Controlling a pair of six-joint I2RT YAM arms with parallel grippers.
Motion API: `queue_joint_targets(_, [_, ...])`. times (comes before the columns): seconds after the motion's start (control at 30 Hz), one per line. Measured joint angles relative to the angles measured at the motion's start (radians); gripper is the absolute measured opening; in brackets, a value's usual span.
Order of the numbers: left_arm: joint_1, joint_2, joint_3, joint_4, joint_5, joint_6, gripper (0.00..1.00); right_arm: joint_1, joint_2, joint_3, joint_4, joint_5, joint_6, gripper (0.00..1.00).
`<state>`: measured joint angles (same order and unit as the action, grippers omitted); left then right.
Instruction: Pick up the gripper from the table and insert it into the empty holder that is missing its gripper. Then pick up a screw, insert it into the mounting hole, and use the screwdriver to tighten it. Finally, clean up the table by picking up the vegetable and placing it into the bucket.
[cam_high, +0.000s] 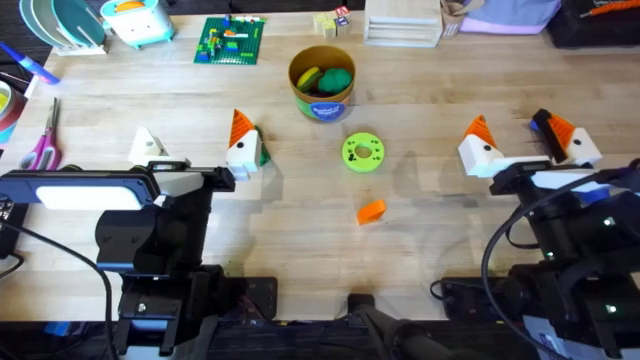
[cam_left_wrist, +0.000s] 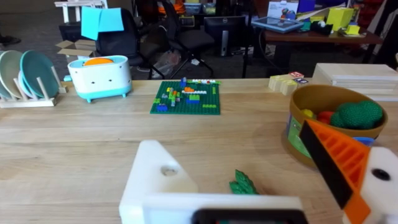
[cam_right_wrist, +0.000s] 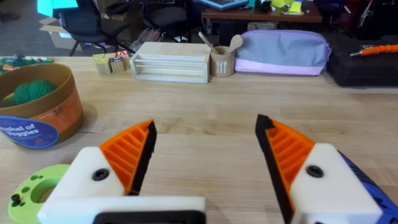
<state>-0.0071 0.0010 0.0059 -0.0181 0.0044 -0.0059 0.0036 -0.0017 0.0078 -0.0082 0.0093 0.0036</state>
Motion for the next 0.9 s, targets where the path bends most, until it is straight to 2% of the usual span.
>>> queue_joint_targets(0.47, [0.0, 0.0, 0.001, -0.001, -0.01, -0.015, 0.994, 0.0, 0.0, 0.0, -0.007, 0.0, 0.001, 0.992])
queue_joint_targets(0.57, [0.0, 0.01, 0.036, -0.065, -0.035, -0.046, 0.992, 0.0, 0.001, 0.019, -0.044, -0.008, 0.015, 0.991])
queue_joint_targets(0.67, [0.0, 0.058, 0.145, -0.214, -0.05, -0.071, 0.992, 0.0, 0.023, 0.096, -0.184, -0.018, 0.043, 0.991])
queue_joint_targets(0.73, [0.0, 0.112, 0.254, -0.331, -0.054, -0.091, 0.992, 0.0, 0.06, 0.174, -0.276, -0.024, 0.053, 0.991])
queue_joint_targets(0.9, [0.0, 0.312, 0.577, -0.608, -0.056, -0.125, 0.993, 0.0, 0.206, 0.449, -0.456, -0.03, 0.053, 0.992])
